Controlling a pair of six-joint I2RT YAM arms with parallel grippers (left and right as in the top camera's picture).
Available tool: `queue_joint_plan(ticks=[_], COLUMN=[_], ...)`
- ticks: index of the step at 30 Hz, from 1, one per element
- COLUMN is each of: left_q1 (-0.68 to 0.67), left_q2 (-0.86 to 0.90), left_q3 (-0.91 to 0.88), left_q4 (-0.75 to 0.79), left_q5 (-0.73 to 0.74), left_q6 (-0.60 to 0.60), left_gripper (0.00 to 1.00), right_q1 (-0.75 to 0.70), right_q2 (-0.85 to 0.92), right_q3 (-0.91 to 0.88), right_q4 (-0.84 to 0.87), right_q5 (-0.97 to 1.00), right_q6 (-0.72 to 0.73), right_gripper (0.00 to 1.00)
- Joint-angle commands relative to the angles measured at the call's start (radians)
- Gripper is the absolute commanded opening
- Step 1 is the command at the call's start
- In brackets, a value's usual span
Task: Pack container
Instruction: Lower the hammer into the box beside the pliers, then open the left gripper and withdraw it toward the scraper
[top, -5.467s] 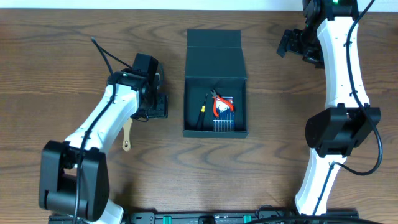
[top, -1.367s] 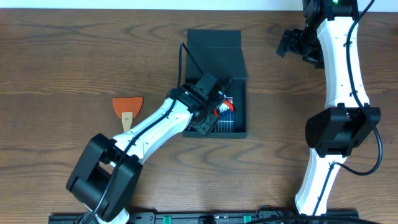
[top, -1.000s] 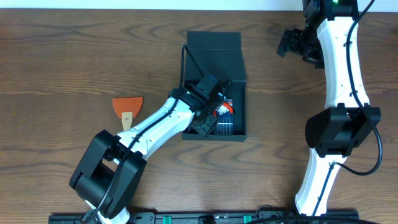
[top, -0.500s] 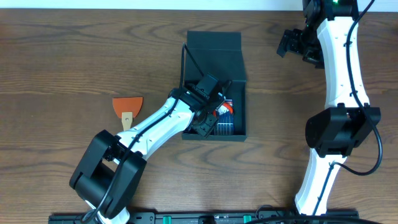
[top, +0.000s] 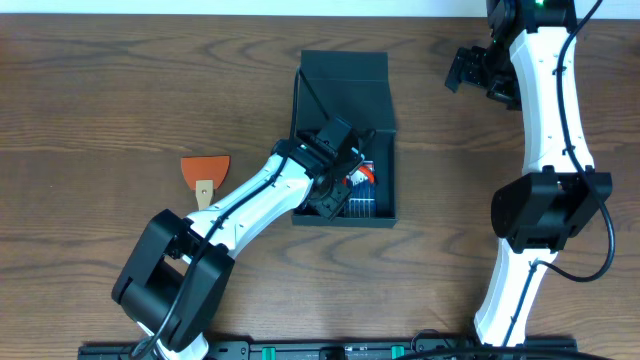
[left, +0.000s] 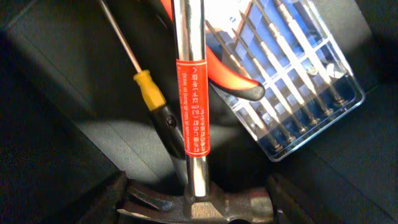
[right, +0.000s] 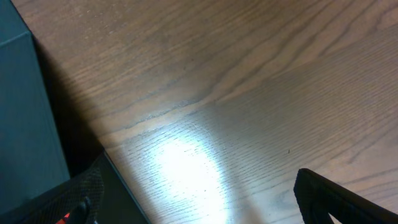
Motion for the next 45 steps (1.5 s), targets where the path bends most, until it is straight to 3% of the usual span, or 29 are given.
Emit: queue_joint_plan(ticks=[1, 10, 12, 15, 17, 19, 20, 23, 36, 45], left_q1=[-0.001, -0.001, -0.001, -0.001, -0.001, -0.001, -0.001, -0.001, -0.001, 0.001], left_q2=[-0.005, -0.005, -0.005, -0.005, -0.005, -0.005, -0.005, -0.005, -0.006, -0.008], left_q3=[0.033, 0.033, 0.033, 0.033, 0.032, 0.032, 0.032, 0.032, 0.051, 0.297], left_q4=[-0.002, -0.001, -0.001, 0.002, 0.006, 0.014, 0.018, 0.026, 0.030, -0.085], left_q5=[-0.013, -0.013, -0.013, -0.013, -0.013, -0.013, -0.013, -0.013, -0.013, -0.025], left_q6=[0.031, 0.031, 0.031, 0.031, 0.031, 0.031, 0.031, 0.031, 0.031, 0.020], left_gripper=[0.62, 0.51, 0.44, 0.43, 0.50, 0.75, 0.81, 0.89, 0.91, 0.91], right_q1=[0.003, 0.003, 0.003, 0.003, 0.003, 0.003, 0.003, 0.003, 0.002, 0.003], right_q2=[-0.005, -0.005, -0.005, -0.005, -0.005, -0.005, -0.005, -0.005, -0.005, -0.005], right_q3=[0.017, 0.017, 0.017, 0.017, 0.017, 0.017, 0.017, 0.017, 0.017, 0.017], right_q4=[-0.001, -0.001, -0.001, -0.001, -0.001, -0.001, -0.001, -0.001, -0.001, -0.001], right_q5=[0.010, 0.010, 0.010, 0.010, 0.010, 0.010, 0.010, 0.010, 0.010, 0.010], right_q6=[-0.008, -0.008, -0.008, -0.008, -0.008, -0.008, -0.008, -0.008, -0.008, -0.008], right_gripper=[0.99, 0.99, 0.99, 0.99, 0.99, 0.99, 0.99, 0.99, 0.99, 0.99])
